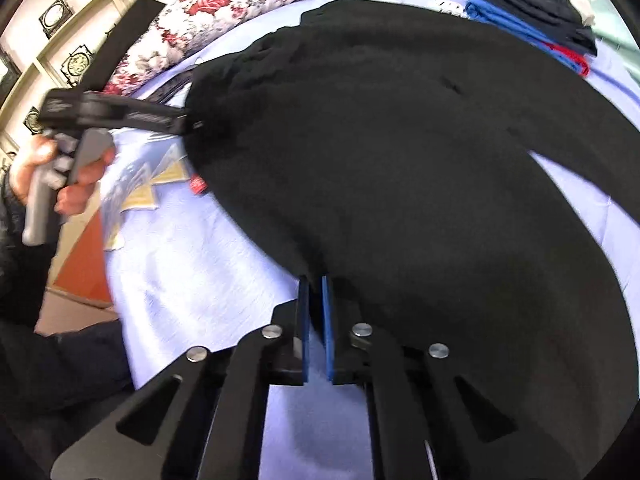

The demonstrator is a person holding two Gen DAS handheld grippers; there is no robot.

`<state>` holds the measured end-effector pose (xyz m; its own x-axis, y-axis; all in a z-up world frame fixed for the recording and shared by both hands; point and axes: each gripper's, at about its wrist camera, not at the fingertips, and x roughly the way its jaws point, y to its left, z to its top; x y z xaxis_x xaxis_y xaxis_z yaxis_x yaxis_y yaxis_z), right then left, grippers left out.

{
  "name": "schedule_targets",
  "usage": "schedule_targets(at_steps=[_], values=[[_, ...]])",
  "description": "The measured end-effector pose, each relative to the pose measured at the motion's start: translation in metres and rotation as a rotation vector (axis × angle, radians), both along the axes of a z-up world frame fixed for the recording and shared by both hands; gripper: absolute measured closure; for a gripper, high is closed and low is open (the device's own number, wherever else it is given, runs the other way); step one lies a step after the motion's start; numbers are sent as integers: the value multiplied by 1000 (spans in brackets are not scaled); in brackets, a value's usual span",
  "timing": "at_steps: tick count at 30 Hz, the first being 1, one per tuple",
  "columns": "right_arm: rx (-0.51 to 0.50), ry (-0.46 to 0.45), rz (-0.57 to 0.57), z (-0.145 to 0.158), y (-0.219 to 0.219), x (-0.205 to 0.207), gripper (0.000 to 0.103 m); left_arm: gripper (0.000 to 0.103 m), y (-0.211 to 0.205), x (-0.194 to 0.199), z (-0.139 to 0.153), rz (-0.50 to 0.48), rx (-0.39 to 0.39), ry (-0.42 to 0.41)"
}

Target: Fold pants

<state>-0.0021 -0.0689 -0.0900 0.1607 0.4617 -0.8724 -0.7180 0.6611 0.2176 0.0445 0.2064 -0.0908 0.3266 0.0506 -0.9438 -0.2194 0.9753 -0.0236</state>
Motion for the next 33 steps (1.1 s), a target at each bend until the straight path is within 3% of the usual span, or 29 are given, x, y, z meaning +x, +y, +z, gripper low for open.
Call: schedule_targets(at_steps=[4,5,6,8,9,10,12,14,22,23,24,25,30,33], values=[[66,79,32,14,-14,-19,103,19,7,-7,8,15,38,-18],[110,145,65,13,-15,-24,103,19,8,-7,9,21,53,-20],[105,146,67,11,-14,-27,103,19,10,-7,9,23,57,-21],[-7,38,27,0,-11,-27,103,19,13,-5,8,30,58,-7],[18,43,15,0,-15,-22,103,19,14,-4,8,39,57,-4],[44,59,-13,2,-22,-16,100,19,13,-2,8,40,58,-3],[71,13,-88,13,-44,-6,70,19,6,8,8,34,73,-2],[53,-45,-105,20,-57,-5,61,19,4,11,6,30,79,2],[-35,-97,39,-2,-19,-13,61,18,8,15,0,51,72,9],[-48,-117,57,-5,-12,-15,68,17,8,16,-1,48,77,11],[-41,-122,72,-5,-10,-17,91,16,8,16,-2,48,77,12],[-25,-102,78,-4,-12,-18,98,14,9,16,-3,51,73,13],[37,-14,64,5,-27,-29,99,14,15,14,2,63,93,3],[68,66,68,-4,-35,-28,99,14,19,16,0,71,102,10]])
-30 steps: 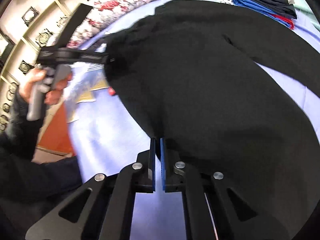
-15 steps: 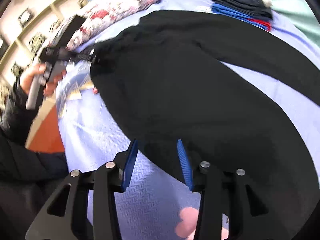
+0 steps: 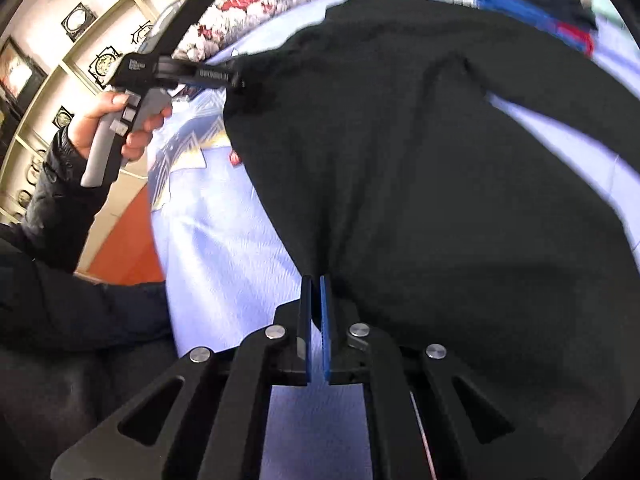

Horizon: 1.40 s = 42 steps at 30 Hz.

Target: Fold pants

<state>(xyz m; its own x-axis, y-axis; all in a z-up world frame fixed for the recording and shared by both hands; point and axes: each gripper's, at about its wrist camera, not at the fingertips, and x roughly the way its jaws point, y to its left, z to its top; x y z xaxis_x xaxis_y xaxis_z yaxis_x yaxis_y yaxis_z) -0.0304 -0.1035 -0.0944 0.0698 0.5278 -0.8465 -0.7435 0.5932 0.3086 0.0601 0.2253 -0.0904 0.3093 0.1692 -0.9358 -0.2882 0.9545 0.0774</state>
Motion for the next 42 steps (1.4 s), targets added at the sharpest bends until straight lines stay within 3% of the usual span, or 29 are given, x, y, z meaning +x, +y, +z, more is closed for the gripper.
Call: schedule_targets(at_steps=[1,2,3,4,7,10,12,14,16,18,21,25,26,27,30,33,35,37,39,42], values=[[17,-2,-1,-1,-4,0,99,14,1,2,-2,4,-3,8],[30,0,-14,-1,-6,2,91,13,2,3,-4,6,-1,10],[38,-8,-29,-1,-7,6,68,13,2,4,-3,6,5,8],[25,-38,-45,2,-10,6,59,13,1,5,-3,4,13,6],[91,-86,-102,22,-45,5,56,11,5,7,-4,11,17,7],[80,-137,-399,33,-124,18,56,11,11,10,-3,25,15,8],[6,-167,-701,29,-201,24,55,11,11,11,-1,29,36,6],[-152,-210,-1061,18,-284,17,55,11,9,12,1,30,62,4],[-269,-233,-1266,12,-335,7,55,11,6,13,1,27,78,7],[-296,-222,-1413,6,-377,-8,53,11,6,13,2,29,86,12],[-208,-142,-1454,-7,-402,-12,48,11,5,15,0,42,86,21],[-137,-134,-1373,-18,-387,4,48,12,-6,18,1,31,111,25],[-158,-133,-1374,-19,-386,9,59,12,-8,17,0,27,115,27],[-187,-128,-1383,-17,-386,12,85,11,-8,18,-1,29,118,29],[-163,-141,-1426,-5,-386,11,88,10,-5,18,-2,44,101,24],[-236,-180,-1469,6,-396,-5,88,10,-6,16,-2,44,124,18],[-243,-109,-1462,-8,-401,-4,86,9,-5,16,-3,27,150,20],[-285,-109,-1448,-15,-397,-2,80,10,-9,16,0,15,176,29],[-370,-176,-1466,-1,-387,-3,48,11,-12,14,10,5,211,13],[-347,-325,-1533,32,-372,-16,45,11,-21,6,38,-19,189,-87]])
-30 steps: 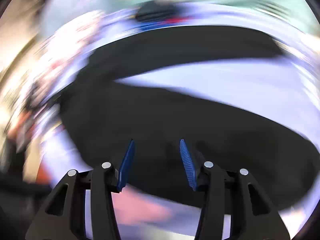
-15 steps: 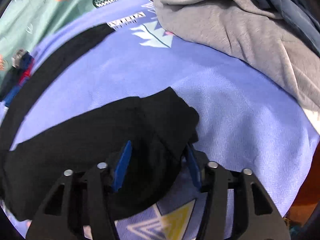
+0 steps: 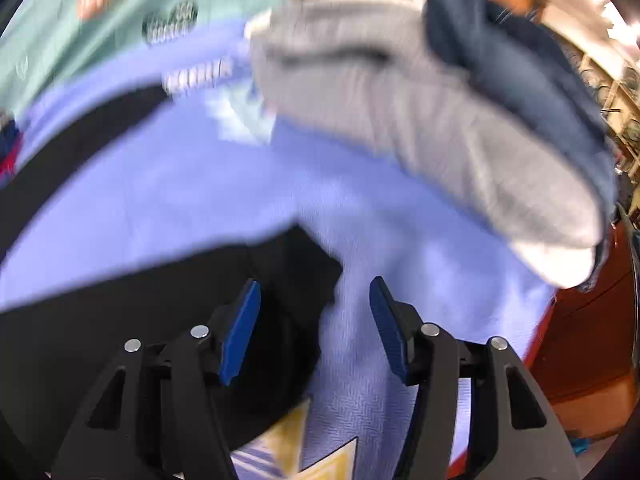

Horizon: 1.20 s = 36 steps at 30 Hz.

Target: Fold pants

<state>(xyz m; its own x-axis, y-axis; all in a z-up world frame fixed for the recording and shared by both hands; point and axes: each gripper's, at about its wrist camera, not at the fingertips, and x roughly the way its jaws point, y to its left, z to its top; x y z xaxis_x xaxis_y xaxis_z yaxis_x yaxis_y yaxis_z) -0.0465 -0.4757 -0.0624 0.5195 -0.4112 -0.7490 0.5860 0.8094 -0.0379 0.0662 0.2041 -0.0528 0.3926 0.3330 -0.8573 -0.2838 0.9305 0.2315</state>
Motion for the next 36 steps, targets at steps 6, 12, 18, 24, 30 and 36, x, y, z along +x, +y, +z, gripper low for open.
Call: schedule_targets(at_steps=[6,12,18,24,30,36], values=[[392,-138,477,12,90,36,33,11,-47,23,-3,-154,-137,-39],[462,-9,844,-7,222,91,49,10,-86,58,-25,-215,-121,-18],[472,65,756,-35,184,116,64,4,-36,69,-55,-62,-155,46],[407,42,214,-35,21,82,59,5,-23,61,-46,-62,-187,49],[471,65,369,-42,12,47,44,4,-15,56,-41,-41,-24,55],[320,-9,266,-12,29,80,41,4,-2,66,-20,-55,-89,4]])
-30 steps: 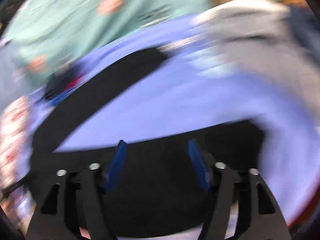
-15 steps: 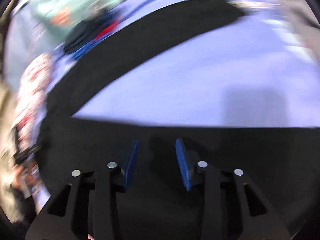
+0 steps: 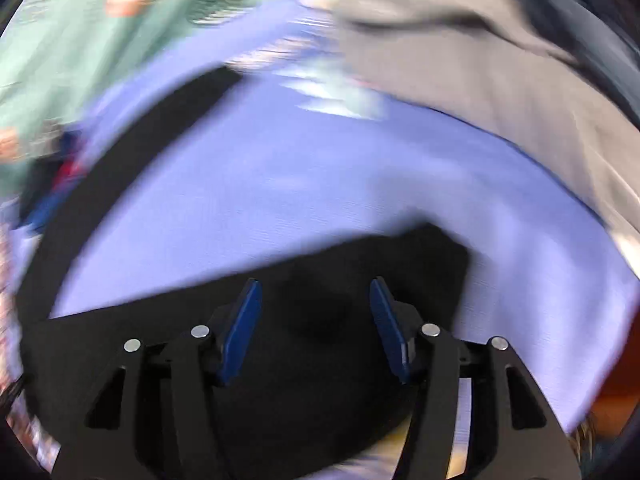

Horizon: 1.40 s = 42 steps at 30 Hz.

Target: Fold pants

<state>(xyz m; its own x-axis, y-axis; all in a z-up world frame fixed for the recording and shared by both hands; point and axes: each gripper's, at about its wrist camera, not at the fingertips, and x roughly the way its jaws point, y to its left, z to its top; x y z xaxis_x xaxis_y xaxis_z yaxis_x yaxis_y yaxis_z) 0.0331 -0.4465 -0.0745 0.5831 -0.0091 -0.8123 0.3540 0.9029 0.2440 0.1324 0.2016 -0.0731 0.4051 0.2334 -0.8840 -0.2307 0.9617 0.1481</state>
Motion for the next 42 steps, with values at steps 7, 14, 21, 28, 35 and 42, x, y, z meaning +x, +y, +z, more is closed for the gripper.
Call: schedule_targets(at_steps=[7,14,21,28,35,42], values=[[-78,-55,487,21,187,137,38,4,-29,75,29,-154,-17,-89],[-39,-7,656,-1,332,235,38,4,-5,143,28,-73,1,-90],[-5,1,683,-8,347,214,36,22,23,160,4,-201,251,-37],[-41,32,693,-21,335,221,35,44,31,174,-8,-303,120,52],[-52,38,717,-22,346,225,35,22,46,182,-2,-312,69,62],[-58,34,732,-23,348,224,32,48,52,173,5,-338,-31,36]])
